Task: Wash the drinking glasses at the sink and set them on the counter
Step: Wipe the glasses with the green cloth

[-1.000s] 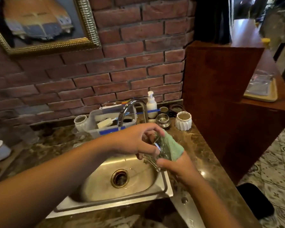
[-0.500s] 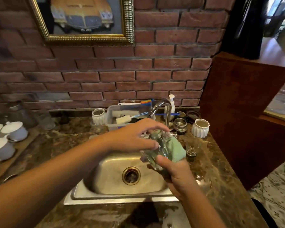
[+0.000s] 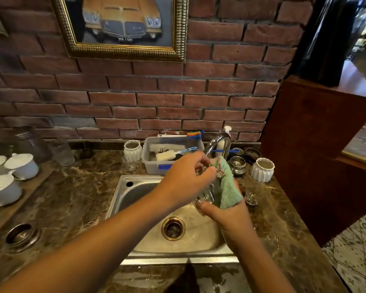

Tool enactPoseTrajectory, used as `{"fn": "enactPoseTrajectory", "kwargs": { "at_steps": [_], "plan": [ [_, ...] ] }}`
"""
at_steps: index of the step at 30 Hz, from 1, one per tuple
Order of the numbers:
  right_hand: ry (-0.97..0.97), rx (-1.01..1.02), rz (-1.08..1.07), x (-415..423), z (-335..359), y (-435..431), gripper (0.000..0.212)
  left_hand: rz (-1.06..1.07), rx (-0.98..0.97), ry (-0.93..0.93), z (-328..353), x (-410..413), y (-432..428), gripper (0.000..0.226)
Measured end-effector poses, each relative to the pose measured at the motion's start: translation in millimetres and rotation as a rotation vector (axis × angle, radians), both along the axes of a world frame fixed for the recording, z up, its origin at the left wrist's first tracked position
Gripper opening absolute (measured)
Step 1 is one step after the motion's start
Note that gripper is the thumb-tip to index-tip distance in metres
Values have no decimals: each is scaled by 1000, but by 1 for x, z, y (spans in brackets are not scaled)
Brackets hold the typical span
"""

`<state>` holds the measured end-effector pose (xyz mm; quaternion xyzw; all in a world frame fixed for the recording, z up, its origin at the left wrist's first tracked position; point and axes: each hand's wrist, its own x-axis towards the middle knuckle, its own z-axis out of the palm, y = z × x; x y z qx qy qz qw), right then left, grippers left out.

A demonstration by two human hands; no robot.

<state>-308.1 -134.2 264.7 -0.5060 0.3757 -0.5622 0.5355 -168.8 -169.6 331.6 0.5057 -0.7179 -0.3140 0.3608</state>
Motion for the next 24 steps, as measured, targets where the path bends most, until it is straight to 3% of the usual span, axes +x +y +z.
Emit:
{"fn": "enactPoseTrajectory", "kwargs": {
  "at_steps": [5, 7, 9, 12, 13, 17, 21, 24],
  "plan": [
    [-409, 225, 528, -6, 3, 8, 44, -241, -118, 5, 5, 14, 11, 48],
    [-500, 299, 641, -5, 2, 14, 40, -315, -151, -2, 8, 17, 14, 49],
    [-510, 320, 620, -1, -1, 17, 46, -360, -148, -30, 10, 18, 15, 52],
    [-501, 377, 474, 5, -6, 19, 88, -369, -90, -67, 12, 25, 12, 57],
    [-453, 350, 430, 6, -4, 19, 92, -353, -80, -75, 11, 26, 11, 57],
    [5, 81, 145, 5, 10, 10, 64, -174, -24, -23, 5, 20, 11, 48],
    [406, -145, -85, 2, 15, 3, 86, -4, 43, -110, 5, 10, 5, 36],
    [540, -220, -177, 3, 14, 5, 89, 38, 104, -155, 6, 5, 4, 37]
  ]
}}
